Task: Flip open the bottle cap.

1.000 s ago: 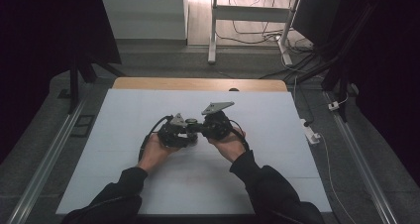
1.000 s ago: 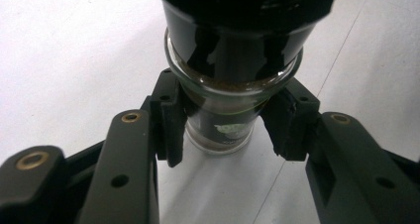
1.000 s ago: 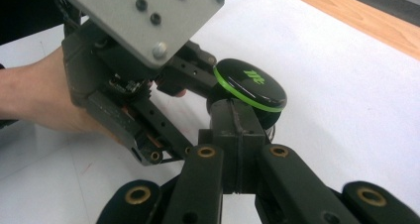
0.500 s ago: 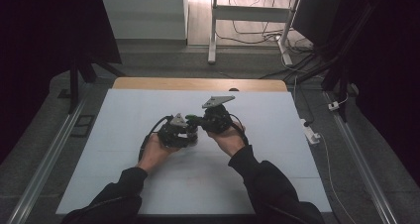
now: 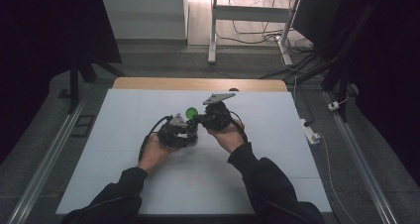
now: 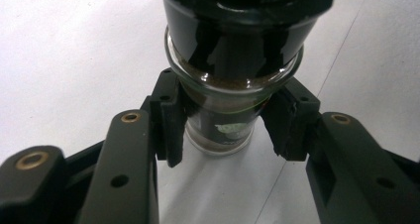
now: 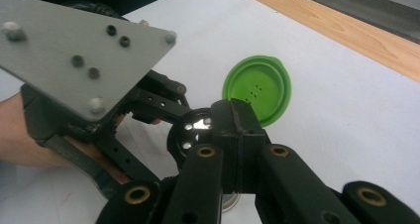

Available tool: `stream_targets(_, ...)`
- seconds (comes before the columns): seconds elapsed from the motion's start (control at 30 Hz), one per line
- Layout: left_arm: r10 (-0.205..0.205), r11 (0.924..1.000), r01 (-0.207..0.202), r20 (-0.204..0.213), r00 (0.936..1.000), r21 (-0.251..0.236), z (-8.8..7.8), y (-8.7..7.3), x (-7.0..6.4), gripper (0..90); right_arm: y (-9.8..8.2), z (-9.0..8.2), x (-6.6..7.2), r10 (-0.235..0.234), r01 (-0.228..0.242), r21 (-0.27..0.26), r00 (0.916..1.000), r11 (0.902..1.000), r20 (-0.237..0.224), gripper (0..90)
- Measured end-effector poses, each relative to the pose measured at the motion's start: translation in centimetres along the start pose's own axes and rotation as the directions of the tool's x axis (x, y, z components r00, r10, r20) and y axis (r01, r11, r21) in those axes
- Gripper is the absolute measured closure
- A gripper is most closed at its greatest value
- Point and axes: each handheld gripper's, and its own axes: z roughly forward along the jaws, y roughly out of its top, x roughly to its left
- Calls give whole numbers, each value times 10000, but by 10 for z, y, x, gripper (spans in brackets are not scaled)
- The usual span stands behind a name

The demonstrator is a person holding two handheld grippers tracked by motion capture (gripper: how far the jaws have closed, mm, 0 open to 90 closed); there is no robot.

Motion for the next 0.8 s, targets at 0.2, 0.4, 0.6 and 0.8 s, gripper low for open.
stream_targets(0.2, -95, 9999, 95, -15, 10000, 80, 0, 2, 0, 492, 1, -4, 3, -33, 33, -43, 10000, 10000, -12, 843)
stream_targets(0.4, -544, 9985, 545, 139, 9984, -63, -6, 3, 3, 368, -1, -9, 3, 21, -21, 56, 10000, 10000, 19, 757)
stream_targets(0.6, -1100, 9937, 1109, 526, 9925, -151, -16, 3, 6, 300, -4, -14, 2, 294, -295, 110, 9995, 9995, 131, 633)
stream_targets(0.8, -1382, 9904, 1384, 646, 9883, 12, -31, 0, 5, 256, -6, -18, 3, 538, -542, 243, 9984, 9982, 196, 503)
